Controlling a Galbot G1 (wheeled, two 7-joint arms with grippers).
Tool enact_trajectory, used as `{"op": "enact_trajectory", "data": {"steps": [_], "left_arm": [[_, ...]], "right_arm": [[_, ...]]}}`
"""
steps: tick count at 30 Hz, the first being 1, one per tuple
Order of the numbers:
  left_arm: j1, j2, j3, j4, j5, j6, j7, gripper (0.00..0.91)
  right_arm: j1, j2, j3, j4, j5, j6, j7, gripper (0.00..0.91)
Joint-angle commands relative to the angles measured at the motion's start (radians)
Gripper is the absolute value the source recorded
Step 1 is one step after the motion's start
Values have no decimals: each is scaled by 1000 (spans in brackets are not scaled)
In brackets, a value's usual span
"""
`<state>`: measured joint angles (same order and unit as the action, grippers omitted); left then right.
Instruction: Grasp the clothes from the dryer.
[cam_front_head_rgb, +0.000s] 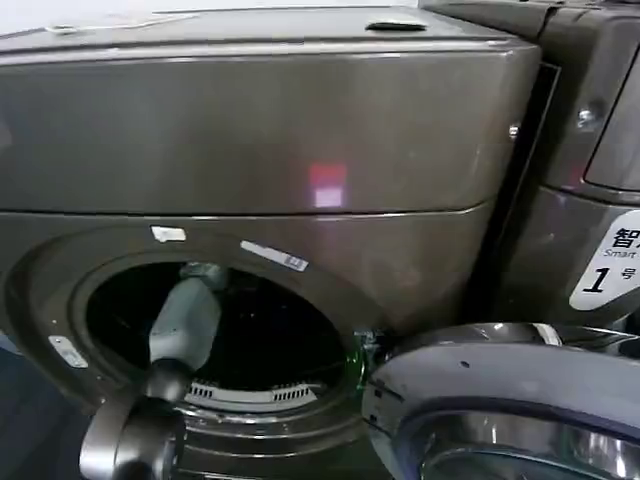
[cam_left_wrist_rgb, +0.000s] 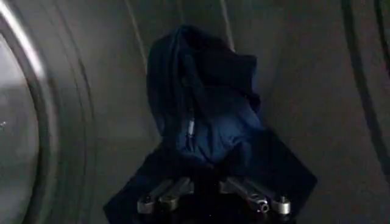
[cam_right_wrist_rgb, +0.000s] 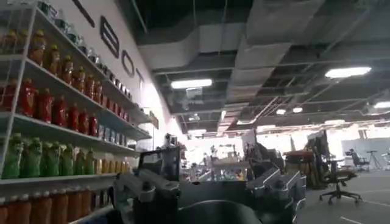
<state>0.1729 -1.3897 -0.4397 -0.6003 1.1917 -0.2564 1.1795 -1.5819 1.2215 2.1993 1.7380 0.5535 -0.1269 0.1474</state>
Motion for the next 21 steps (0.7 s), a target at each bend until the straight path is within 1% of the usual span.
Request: {"op": "enact_trajectory", "data": {"steps": [1,3,4,5,6,7,8,10,11,12,14,16,20,21], "left_arm": [[6,1,5,-82,-81,32,-29,0],[20,10,29,-134,-188,65,-92,0],[24,13,37,-153,-212,81,-120,0],[30,14,42,-184,-255,121,-163,0],[30,15,46,-193,-271,142,-186,0],[29,14,47,-196,-283,146,-206,0],[29,13,47,-206,-294,170,-242,0],[28,7,42,-209,-312,184,-286,0],[27,4,37,-212,-339,189,-327,0],[28,-1,35,-218,-358,199,-350,0],[34,-13,22,-243,-428,221,-413,0],[37,-25,10,-256,-464,252,-482,0],[55,-33,7,-305,-576,314,-616,0],[59,-37,9,-321,-635,337,-654,0]], "right_arm": [[1,-1,-3,2,5,-1,-2,907],[3,0,-9,9,13,-7,-1,907],[4,-1,-11,12,17,-15,1,907],[8,-3,-14,18,22,-25,1,907],[10,-4,-16,22,21,-26,-1,907],[12,-4,-19,28,20,-25,-2,907],[16,-2,-23,39,19,-31,6,907],[18,0,-22,50,29,-43,-2,907],[19,3,-18,70,34,-69,-8,907],[20,3,-18,81,39,-83,1,907],[20,2,-30,64,21,-19,-2,907],[16,5,-38,55,3,28,-10,907],[12,10,-35,48,-19,26,-15,907],[13,9,-35,44,-22,27,-15,907]]}}
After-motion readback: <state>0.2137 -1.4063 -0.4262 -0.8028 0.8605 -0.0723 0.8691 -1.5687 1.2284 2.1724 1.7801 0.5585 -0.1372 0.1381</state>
